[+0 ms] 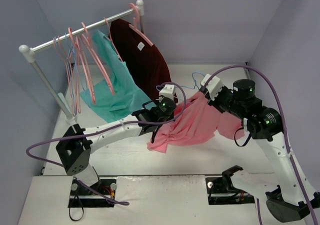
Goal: Place the t-shirt on the hanger
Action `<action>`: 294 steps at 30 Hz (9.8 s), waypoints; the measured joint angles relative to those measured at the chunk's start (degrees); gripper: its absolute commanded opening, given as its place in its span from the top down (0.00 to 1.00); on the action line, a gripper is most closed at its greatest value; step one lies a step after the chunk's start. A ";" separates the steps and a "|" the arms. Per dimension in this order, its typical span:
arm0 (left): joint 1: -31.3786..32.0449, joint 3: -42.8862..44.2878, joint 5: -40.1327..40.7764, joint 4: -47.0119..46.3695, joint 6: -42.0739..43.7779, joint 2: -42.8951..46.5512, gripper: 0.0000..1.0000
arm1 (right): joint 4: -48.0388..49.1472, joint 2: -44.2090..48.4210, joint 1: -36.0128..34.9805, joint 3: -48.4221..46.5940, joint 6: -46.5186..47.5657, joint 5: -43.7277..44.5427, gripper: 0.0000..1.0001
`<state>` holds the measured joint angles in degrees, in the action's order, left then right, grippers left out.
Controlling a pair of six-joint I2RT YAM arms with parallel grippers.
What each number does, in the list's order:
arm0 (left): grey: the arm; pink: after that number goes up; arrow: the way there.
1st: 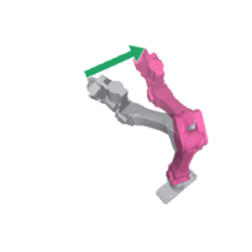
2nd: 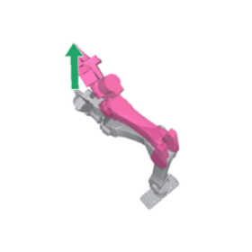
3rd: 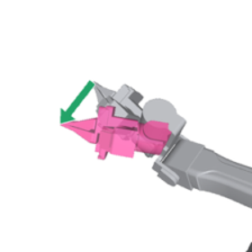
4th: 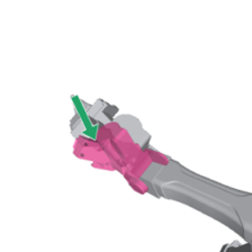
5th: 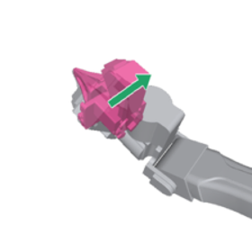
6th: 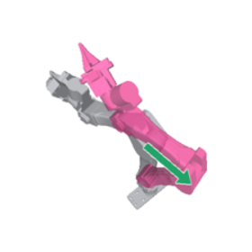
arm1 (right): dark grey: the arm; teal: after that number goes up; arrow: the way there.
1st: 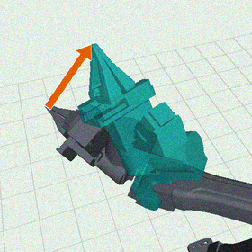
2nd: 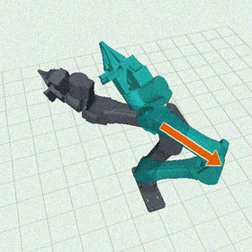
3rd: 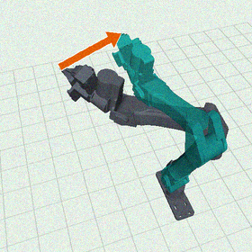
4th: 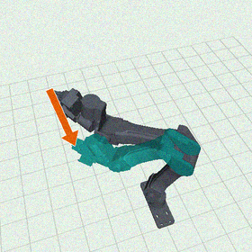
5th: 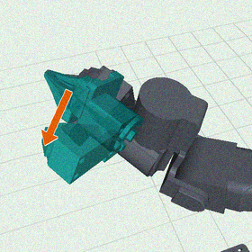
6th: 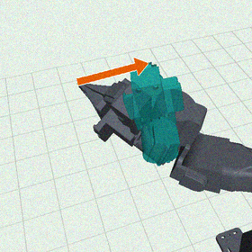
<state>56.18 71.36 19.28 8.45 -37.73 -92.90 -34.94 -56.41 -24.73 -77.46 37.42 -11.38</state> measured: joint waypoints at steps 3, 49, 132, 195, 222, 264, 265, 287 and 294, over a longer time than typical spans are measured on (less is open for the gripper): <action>-2.38 0.01 0.69 0.70 0.15 1.28 1.00 | 0.00 0.72 0.00 1.08 -0.29 -0.05 1.00; 3.59 48.18 12.62 32.03 17.07 4.17 1.00 | 5.87 -7.72 0.02 -17.12 -0.07 -15.80 1.00; -34.81 33.59 -65.18 42.74 69.90 8.46 0.44 | 18.10 -8.93 4.60 -4.18 -7.26 -35.65 1.00; -25.71 6.39 -59.50 26.60 50.12 31.28 1.00 | 20.08 6.10 7.78 8.48 -14.17 -10.26 0.12; -25.20 6.66 -11.38 44.69 22.72 46.50 1.00 | 21.91 -0.64 9.01 5.37 -23.63 1.89 0.11; -15.70 51.19 27.57 44.03 11.27 -8.85 1.00 | 23.20 -1.49 9.01 10.54 -25.77 -5.53 0.10; -15.53 48.88 28.27 44.02 11.29 -7.27 1.00 | 23.20 -1.47 9.01 10.65 -25.84 -5.59 0.10; -8.47 54.20 37.28 43.90 11.18 -10.52 1.00 | 23.57 -4.30 9.01 10.80 -27.21 -8.67 0.09; -10.95 59.30 34.94 44.49 11.52 -18.55 1.00 | 23.91 -2.93 9.01 12.10 -27.63 -9.09 0.09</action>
<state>45.22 130.66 54.22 52.94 -26.20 -111.46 -11.03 -59.35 -15.73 -65.36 9.78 -20.47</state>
